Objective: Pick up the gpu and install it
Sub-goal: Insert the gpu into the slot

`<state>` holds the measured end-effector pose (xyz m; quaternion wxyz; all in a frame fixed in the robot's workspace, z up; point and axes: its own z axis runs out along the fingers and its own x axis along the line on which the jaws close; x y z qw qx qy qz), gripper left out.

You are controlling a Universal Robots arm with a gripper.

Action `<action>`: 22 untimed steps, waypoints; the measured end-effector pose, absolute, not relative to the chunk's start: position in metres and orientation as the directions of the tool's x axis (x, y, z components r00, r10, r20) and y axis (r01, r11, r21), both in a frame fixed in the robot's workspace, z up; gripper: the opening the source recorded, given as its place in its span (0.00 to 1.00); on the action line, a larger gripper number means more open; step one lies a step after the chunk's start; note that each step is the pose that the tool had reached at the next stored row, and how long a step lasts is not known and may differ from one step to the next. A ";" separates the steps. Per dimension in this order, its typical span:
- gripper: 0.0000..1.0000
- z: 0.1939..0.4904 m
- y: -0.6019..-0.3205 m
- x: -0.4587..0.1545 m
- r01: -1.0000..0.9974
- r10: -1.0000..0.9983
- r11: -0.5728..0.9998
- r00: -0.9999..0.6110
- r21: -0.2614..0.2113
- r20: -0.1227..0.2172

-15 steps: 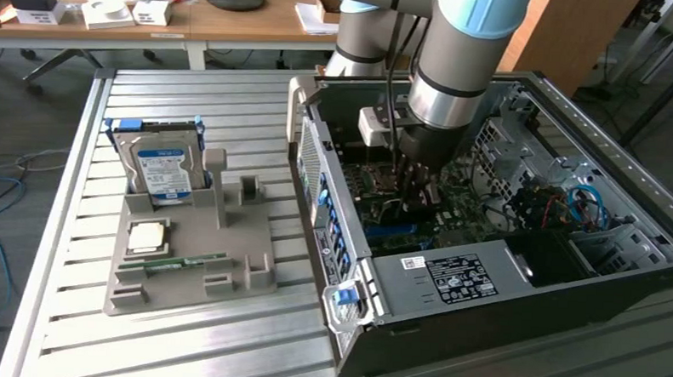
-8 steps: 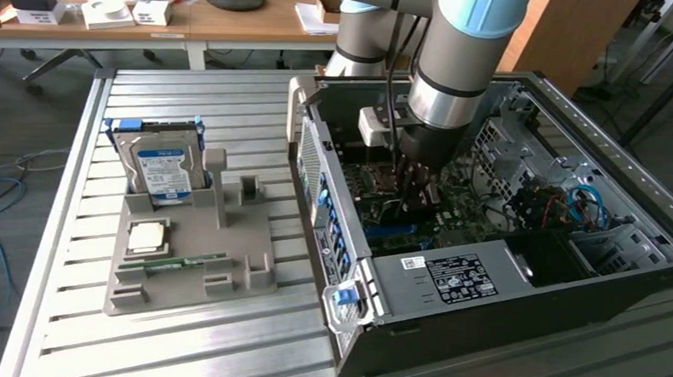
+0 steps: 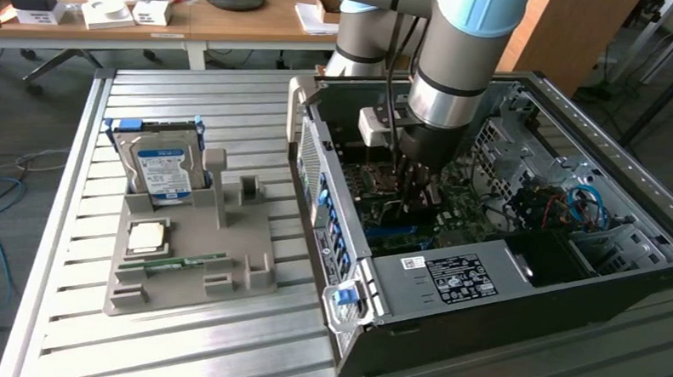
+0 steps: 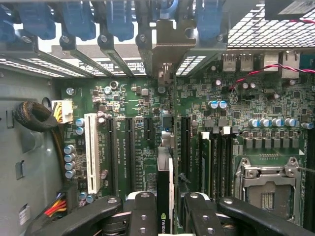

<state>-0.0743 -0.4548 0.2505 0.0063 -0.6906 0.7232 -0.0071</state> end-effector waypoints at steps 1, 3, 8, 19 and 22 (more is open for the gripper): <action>0.26 0.251 -0.455 -0.074 -0.999 -0.999 0.046 -0.046 -0.019 0.001; 0.26 0.250 -0.455 -0.074 -0.999 -0.999 0.046 -0.046 -0.019 0.001; 0.26 0.250 -0.455 -0.074 -0.999 -0.999 0.046 -0.046 -0.019 0.001; 0.26 0.248 -0.455 -0.074 -0.999 -0.999 0.046 -0.046 -0.019 0.001; 0.26 0.248 -0.455 -0.074 -0.999 -0.999 0.046 -0.046 -0.019 0.001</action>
